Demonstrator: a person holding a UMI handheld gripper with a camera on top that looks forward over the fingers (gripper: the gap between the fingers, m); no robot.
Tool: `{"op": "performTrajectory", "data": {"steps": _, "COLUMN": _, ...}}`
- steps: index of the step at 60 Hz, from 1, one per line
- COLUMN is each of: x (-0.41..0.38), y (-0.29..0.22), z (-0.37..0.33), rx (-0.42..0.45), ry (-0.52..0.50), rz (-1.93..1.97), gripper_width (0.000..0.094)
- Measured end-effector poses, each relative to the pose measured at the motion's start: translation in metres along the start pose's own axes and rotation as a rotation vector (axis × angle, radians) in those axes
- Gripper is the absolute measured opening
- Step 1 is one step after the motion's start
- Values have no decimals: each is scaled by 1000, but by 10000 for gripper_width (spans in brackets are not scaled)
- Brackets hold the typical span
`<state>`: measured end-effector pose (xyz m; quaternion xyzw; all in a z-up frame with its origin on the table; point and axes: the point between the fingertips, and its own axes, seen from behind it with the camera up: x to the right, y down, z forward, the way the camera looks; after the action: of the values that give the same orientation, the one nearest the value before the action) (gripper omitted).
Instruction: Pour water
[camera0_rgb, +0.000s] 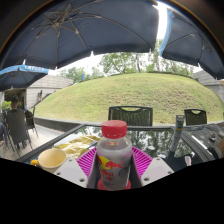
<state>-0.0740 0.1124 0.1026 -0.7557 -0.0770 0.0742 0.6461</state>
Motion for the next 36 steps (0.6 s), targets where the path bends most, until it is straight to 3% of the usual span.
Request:
{"op": "performTrajectory", "data": {"steps": 5, "x": 8, "y": 7, "z": -4, "rx": -51, "ry": 1, "rz": -31, "gripper_width": 851}}
{"op": "performTrajectory", "data": {"steps": 7, "x": 2, "y": 3, "z": -20, "rx": -54, "ry": 11, "rz": -35, "gripper_width": 814}}
{"op": "performTrajectory", "data": {"steps": 20, "x": 3, "y": 5, "z": -109, "rx": -16, "ry": 54, "rz": -90, "gripper_width": 834}}
{"op": "performTrajectory", "data": {"steps": 36, "x": -14, "y": 46, "z": -182, "rx": -47, "ry": -6, "rz": -74, "gripper_width": 832}}
